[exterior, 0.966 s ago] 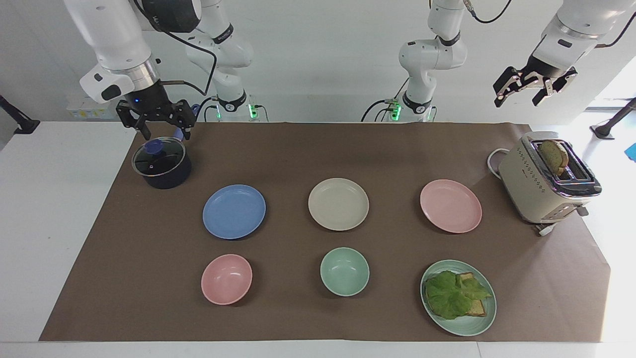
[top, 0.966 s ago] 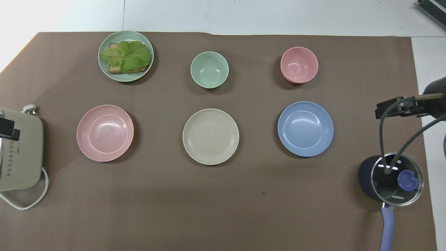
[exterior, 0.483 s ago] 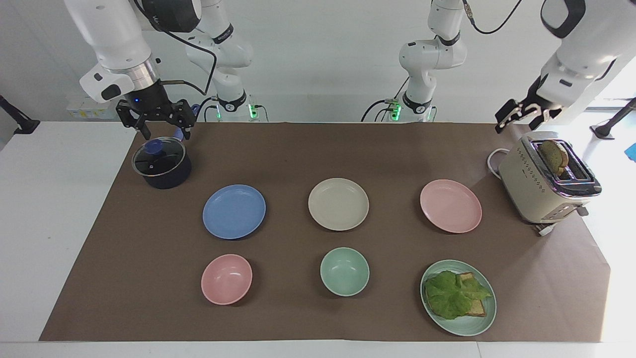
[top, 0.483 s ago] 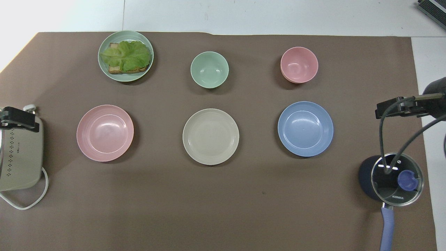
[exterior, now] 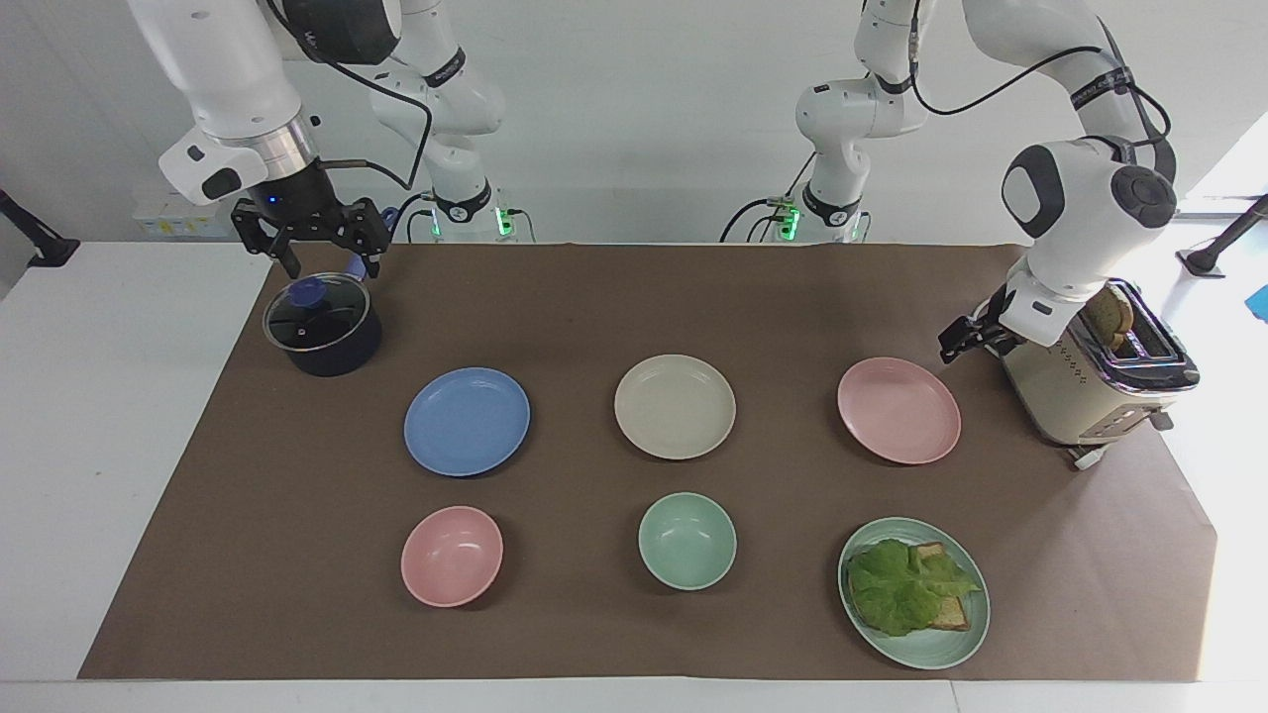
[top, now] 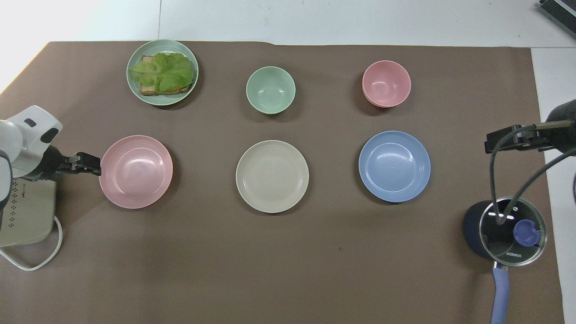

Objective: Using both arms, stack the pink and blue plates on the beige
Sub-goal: 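Reach the left gripper to the large pink bowl rim and grasp it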

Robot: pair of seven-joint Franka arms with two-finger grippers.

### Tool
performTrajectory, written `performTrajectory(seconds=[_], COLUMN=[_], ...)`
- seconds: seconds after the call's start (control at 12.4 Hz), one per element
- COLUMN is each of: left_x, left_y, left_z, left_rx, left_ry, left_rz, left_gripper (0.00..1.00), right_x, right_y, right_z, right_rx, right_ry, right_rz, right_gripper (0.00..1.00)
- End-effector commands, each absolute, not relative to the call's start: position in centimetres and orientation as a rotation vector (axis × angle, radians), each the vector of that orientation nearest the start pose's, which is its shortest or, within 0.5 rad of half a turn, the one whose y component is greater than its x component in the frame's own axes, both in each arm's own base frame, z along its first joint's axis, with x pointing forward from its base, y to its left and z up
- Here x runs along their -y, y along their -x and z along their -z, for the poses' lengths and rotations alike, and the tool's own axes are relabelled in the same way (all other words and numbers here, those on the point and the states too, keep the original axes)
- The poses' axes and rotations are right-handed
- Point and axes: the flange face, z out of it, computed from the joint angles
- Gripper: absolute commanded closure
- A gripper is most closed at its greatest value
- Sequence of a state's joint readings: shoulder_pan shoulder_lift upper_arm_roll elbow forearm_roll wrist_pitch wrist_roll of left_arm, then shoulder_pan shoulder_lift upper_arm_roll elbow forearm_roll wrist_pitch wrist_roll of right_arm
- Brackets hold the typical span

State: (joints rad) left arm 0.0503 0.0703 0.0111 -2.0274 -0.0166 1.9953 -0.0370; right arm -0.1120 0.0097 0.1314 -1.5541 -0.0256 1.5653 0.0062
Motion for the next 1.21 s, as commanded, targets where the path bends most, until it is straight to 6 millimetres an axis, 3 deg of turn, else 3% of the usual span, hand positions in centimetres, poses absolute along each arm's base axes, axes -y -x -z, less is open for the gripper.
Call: performTrajectory(seconds=[0.0,0.08,0.48,0.56,0.64,0.72,0.8,1.13], left_x=[-3.5,-3.6,-5.0,-4.9,-4.9,-4.9,-5.0,-4.8], left_y=[-54.3,-54.5,-54.8,-54.8,-54.9,-54.9,-54.9,-55.3], left_z=[-36.3,-34.3,-30.0,-29.9,-30.0,-30.1,-30.2,-31.3], left_rx=[0.209,0.219,0.326,0.359,0.412,0.432,0.417,0.401], left_ry=[3.153,3.152,3.137,3.131,3.124,3.121,3.123,3.119], left_rz=[-0.155,-0.177,-0.225,-0.235,-0.243,-0.246,-0.253,-0.301], left_gripper=[0.00,0.00,0.00,0.16,0.56,0.88,1.00,1.00], right_x=[-0.5,-0.5,-0.5,-0.5,-0.4,-0.3,-0.3,-0.1], right_y=[-55.2,-55.2,-55.2,-55.2,-55.2,-55.2,-55.1,-55.1], right_z=[-62.9,-62.8,-62.9,-62.8,-62.8,-62.8,-62.8,-62.8], right_rx=[0.051,0.051,0.051,0.051,0.048,0.046,0.046,0.041], right_ry=[3.154,3.153,3.153,3.153,3.153,3.153,3.153,3.153], right_rz=[0.002,0.000,0.002,-0.003,-0.003,-0.003,-0.003,-0.003], right_gripper=[0.00,0.00,0.00,0.00,0.00,0.00,0.00,0.00])
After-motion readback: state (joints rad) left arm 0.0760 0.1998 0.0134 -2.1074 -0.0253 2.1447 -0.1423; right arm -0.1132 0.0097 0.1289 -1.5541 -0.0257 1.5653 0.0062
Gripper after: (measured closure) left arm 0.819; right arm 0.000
